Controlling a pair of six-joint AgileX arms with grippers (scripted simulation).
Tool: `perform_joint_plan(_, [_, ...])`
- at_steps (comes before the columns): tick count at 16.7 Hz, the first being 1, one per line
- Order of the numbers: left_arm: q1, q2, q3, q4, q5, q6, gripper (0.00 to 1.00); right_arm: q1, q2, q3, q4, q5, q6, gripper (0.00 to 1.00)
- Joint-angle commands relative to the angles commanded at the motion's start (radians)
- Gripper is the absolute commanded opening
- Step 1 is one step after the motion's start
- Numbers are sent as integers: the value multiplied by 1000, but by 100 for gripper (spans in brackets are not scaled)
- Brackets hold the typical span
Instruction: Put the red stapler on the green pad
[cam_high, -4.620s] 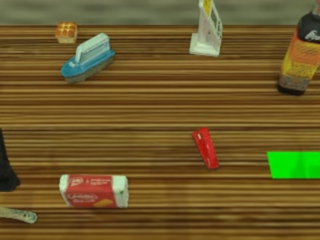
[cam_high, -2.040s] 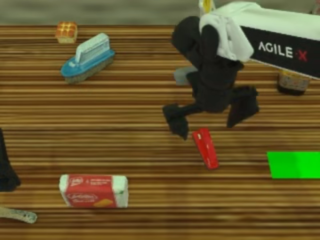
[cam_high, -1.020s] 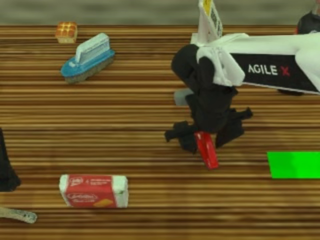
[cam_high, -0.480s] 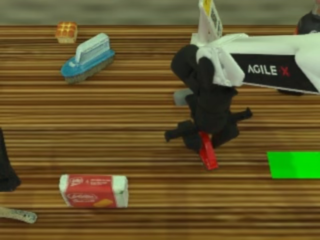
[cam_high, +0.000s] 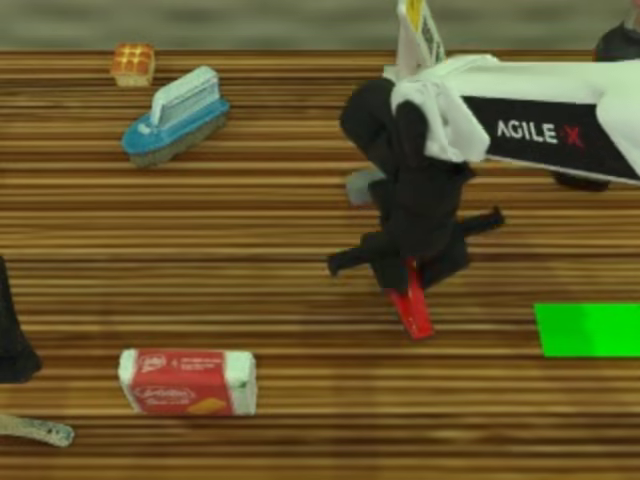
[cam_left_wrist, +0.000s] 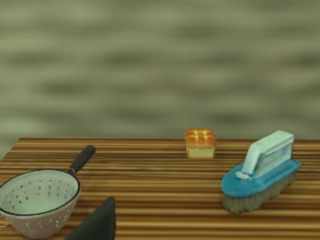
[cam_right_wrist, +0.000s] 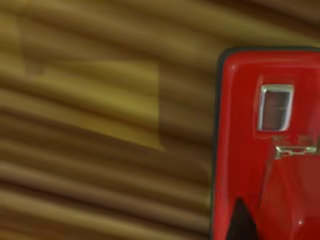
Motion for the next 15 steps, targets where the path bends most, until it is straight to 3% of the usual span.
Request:
perform_joint_plan(7, [0,0,0,0,0,0,100,5,-78,197,-287,-1,-3,0])
perform_joint_plan(15, [0,0,0,0,0,0,100,-8,-91,199,-299,-1,31,0])
